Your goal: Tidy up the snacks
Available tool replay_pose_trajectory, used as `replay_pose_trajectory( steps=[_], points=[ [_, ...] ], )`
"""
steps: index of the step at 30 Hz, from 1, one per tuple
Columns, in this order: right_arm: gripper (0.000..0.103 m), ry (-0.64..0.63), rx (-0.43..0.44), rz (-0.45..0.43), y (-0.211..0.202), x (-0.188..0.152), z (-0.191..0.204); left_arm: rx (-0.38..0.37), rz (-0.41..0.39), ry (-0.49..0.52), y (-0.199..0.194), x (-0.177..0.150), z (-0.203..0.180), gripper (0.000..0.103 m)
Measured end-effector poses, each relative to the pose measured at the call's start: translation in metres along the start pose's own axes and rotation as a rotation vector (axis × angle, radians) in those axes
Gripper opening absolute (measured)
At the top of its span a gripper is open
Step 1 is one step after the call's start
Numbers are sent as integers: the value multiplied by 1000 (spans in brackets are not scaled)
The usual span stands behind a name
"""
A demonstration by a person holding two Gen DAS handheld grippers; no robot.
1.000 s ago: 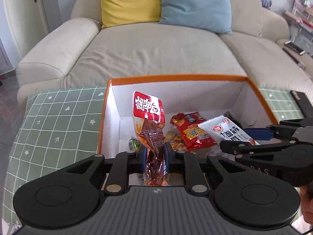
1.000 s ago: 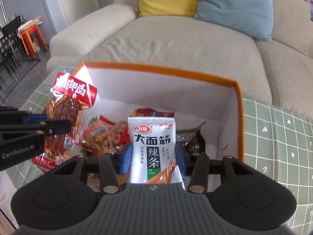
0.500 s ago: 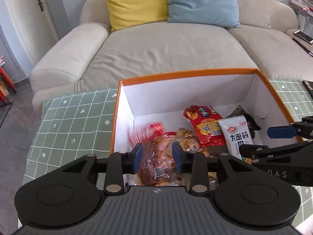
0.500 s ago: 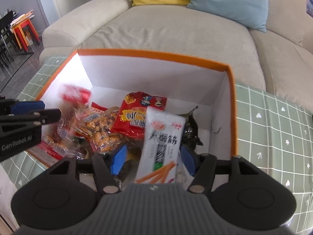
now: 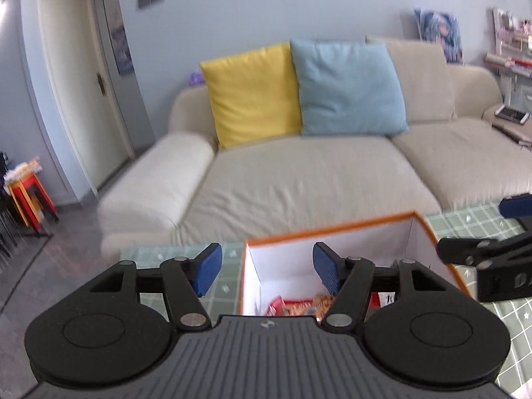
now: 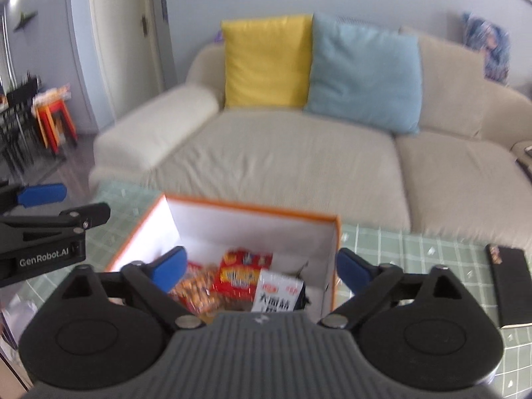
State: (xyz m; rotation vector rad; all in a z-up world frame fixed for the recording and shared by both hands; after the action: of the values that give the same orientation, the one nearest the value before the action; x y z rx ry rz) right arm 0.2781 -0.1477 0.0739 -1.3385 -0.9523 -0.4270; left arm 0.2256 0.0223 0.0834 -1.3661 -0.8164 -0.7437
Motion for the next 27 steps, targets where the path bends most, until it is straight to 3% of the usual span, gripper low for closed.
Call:
replay_pose_trajectory(
  steps=[4, 7, 9, 18, 27],
  points=[
    [99, 4, -29, -86, -43, 3, 5, -6, -89, 37, -32, -1, -2, 74],
    [99, 3, -57, -125, -66, -3, 14, -3, -115, 83, -49, -10, -6, 84],
    [99, -1, -61, -138, -79, -9, 22, 20, -123, 94, -57, -19, -8, 86],
    [99, -39, -103, -134, -104, -52, 47, -8, -66, -37, -67, -50, 7, 89],
    [99, -28, -106, -75, -83, -73, 46, -19, 66, -55, -42, -80, 8, 89]
  ],
)
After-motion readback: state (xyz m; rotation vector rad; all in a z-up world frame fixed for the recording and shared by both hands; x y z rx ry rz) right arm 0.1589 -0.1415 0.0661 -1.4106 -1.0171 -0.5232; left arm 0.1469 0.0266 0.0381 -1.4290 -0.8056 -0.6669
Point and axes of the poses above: each gripper's, at about its wrist camera, not at the fingertips, and y roughly the way its jaws point, z to its left, x to its top, the point moved 1 cm from there along y, roughly the way its jaws point, and after that the axes turned 12 degrees about -y, right-handed, at the moved point
